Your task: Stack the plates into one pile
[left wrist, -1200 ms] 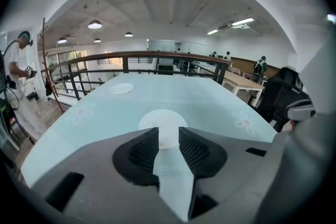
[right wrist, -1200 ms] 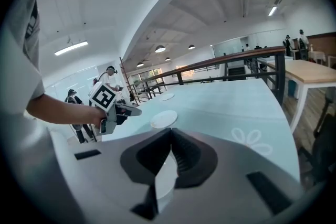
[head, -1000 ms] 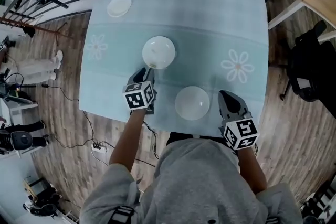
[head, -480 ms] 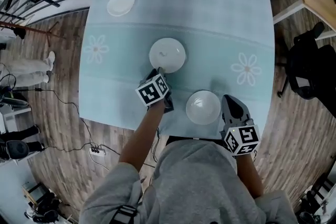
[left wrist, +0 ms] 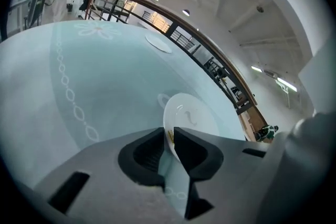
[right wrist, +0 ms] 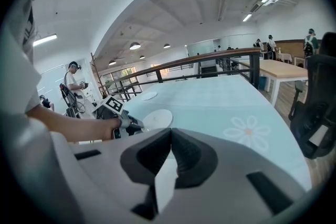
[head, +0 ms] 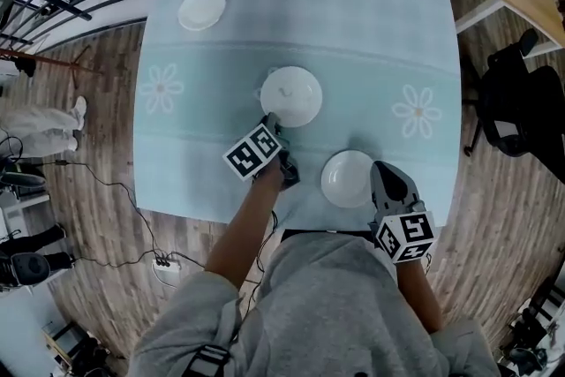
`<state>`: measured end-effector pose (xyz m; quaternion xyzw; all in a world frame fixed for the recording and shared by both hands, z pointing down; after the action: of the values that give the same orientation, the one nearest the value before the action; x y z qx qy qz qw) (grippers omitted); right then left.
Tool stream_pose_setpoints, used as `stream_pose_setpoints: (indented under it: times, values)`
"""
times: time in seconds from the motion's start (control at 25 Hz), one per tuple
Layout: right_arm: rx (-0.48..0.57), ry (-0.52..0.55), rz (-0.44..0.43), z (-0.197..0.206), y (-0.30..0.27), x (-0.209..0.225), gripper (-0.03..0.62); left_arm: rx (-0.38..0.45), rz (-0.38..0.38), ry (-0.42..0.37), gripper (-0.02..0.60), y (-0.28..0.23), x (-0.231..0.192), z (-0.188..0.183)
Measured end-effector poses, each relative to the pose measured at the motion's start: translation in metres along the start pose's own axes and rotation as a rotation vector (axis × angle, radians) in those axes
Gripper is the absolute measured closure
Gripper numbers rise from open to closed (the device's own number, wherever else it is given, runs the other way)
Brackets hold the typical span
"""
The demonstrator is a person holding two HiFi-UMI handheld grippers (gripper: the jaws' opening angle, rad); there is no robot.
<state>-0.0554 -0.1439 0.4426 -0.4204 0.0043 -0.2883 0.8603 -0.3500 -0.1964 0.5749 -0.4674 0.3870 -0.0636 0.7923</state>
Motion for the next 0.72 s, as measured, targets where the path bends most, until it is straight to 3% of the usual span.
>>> stream_pose_setpoints:
  times: [0.16,0.36,0.52,0.72]
  values:
    - [-0.003,-0.001,0.027,0.004,0.004,0.002,0.569,-0.036,0.058,-0.004,0.508,-0.002,0.000,-0.001]
    - [0.005,-0.007,0.048,0.006,0.005,0.000,0.569,-0.049,0.075,-0.025,0.512,-0.007,0.002,-0.002]
    - [0.014,0.008,0.054,0.003,0.004,-0.006,0.569,-0.037,0.156,-0.004,0.534,-0.001,0.004,-0.010]
    - [0.042,0.001,0.075,0.004,0.012,-0.001,0.569,0.002,0.242,-0.087,0.549,0.017,0.027,-0.012]
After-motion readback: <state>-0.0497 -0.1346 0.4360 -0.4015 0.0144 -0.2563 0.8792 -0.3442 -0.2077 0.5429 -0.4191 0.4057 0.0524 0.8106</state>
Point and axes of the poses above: the fingertips, and each gripper's own axes: y backward along the fingers, x to its right, z out of its underside, the point moved 6 cm from there along y, backward along the fingers, and after that the axes turned 15 degrees about -x, right-handed, at the moved point
